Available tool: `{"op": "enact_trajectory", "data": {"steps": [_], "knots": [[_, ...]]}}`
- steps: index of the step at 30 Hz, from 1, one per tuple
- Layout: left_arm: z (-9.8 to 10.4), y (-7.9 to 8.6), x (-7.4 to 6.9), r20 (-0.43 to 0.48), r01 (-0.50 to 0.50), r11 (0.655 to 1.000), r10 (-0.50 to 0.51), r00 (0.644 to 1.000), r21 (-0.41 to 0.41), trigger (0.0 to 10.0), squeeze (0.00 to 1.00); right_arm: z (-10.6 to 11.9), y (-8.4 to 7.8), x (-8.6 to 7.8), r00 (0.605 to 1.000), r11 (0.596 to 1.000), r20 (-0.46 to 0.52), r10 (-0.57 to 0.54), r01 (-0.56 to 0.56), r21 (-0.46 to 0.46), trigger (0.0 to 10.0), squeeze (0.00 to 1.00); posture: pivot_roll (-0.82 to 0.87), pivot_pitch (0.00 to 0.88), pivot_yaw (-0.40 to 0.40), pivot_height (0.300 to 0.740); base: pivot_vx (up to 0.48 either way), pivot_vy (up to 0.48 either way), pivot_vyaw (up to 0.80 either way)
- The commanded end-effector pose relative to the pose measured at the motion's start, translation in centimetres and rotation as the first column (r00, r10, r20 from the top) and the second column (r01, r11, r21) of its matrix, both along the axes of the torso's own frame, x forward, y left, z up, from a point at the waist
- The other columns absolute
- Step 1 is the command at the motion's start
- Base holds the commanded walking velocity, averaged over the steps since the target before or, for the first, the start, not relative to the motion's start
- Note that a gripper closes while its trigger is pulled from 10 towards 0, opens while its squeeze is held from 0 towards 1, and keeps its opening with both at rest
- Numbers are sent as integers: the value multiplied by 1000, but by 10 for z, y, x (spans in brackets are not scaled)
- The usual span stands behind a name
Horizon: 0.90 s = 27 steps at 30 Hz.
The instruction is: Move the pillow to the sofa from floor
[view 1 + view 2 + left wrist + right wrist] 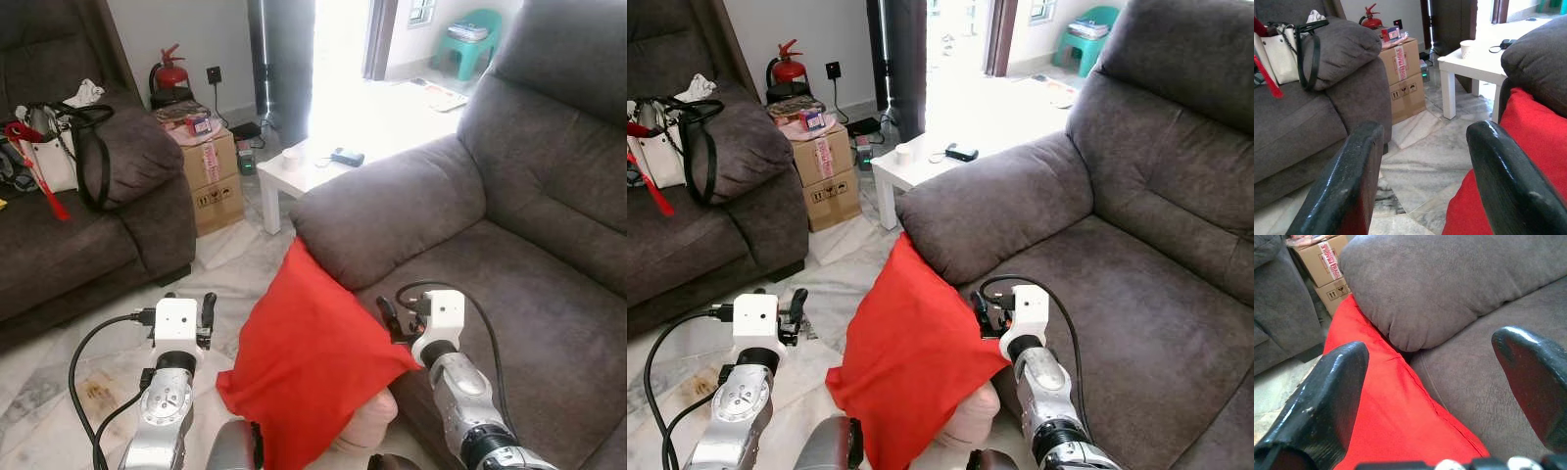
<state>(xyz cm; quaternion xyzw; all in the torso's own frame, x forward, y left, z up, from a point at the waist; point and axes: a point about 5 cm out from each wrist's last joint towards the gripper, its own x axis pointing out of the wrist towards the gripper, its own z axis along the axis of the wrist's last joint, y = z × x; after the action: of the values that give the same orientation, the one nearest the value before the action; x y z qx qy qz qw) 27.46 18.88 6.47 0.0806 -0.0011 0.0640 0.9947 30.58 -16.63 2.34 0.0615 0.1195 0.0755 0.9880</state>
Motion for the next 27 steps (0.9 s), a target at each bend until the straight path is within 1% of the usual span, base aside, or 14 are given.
{"op": "enact_trajectory", "data": {"steps": [1,18,21,23,27], "knots": [[1,0,0,-1,2,1000,-2,1000,13,10000,0,1,2,2,1000,1000,1,11,-11,-2,10000,0,69,40,-27,604,0,0,0],[1,-5,1,5,25,1000,-25,1000,-6,10000,0,0,2,0,1000,1000,-1,15,-15,-14,10000,0,68,43,-29,600,0,0,0],[1,-5,0,5,25,1000,-25,1000,-5,10000,0,1,3,0,1000,999,5,24,-24,-25,10000,0,69,42,-29,600,0,0,0],[-1,-5,1,-12,24,1000,-24,1000,9,10000,0,1,4,0,999,999,8,34,-34,-26,10000,0,69,43,-28,600,0,0,0],[-1,-5,1,-10,23,1000,-23,1000,1,10000,0,0,6,0,998,998,7,55,-55,-45,10000,0,69,41,-29,600,0,0,800]]}}
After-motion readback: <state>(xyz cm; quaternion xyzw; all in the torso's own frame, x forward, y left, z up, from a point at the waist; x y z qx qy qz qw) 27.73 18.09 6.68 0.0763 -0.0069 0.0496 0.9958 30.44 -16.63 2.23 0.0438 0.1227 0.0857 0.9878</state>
